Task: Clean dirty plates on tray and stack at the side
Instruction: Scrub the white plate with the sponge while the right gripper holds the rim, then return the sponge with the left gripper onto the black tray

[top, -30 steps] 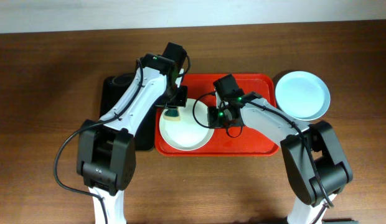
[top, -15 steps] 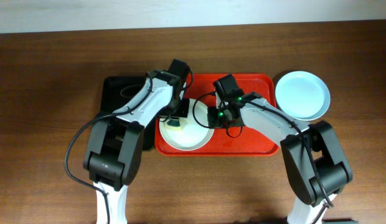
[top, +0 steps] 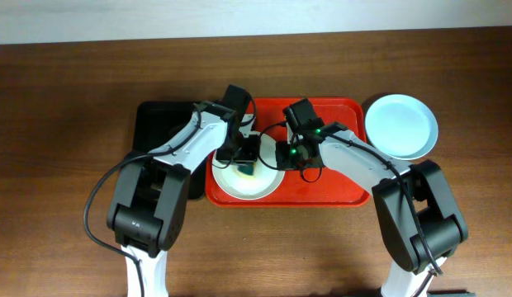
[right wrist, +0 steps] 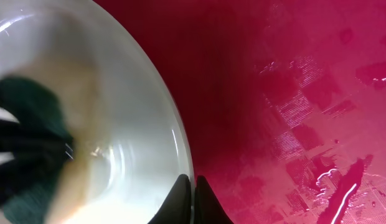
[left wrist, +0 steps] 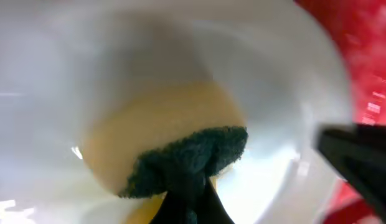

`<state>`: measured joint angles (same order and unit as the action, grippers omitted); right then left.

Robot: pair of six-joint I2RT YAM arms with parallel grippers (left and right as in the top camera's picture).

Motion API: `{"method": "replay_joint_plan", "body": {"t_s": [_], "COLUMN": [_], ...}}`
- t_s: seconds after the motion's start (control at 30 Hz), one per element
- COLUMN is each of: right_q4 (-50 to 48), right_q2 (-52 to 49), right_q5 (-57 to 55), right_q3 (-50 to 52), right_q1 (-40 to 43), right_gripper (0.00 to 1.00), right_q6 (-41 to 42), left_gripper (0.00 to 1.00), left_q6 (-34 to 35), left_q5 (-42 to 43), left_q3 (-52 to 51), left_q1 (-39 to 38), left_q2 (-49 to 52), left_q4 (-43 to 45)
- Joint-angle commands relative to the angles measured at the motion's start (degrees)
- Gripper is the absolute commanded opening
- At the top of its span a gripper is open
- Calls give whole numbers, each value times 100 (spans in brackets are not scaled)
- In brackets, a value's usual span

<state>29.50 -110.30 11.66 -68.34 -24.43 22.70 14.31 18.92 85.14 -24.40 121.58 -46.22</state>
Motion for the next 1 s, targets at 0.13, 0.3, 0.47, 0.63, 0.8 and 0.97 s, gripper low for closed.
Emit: {"method": "replay_joint_plan", "body": {"t_s": [0.13,0.3,0.47,0.63,0.8,0.97], "right_q4": [-20,-20,-20,-20,-20,-24], "right_q2": [31,31,31,31,31,31], "right_q5": [-26,-26,-26,-26,-26,-26], "right_q3": [63,63,63,63,63,63], "right_q1": [-37,-37,-37,-37,-37,-37], "right_gripper": [4,4,4,4,5,5], "right_q6": [2,2,2,2,2,2], "left_gripper": [0,0,0,0,0,0], "left_q6": [-118,-116,-116,-118,-118,-284], "left_q5": [1187,581,-345,-1141,-2339,-2299], "left_q3": [-229,-188,-188,-188,-190,-190], "left_q1": [-131,79,264,428,662,761], "left_q2": [291,-529,-1443,-1853,-1843,-1843], "left_q4": [-83,-138,-361,-780,-1088,-1220]}}
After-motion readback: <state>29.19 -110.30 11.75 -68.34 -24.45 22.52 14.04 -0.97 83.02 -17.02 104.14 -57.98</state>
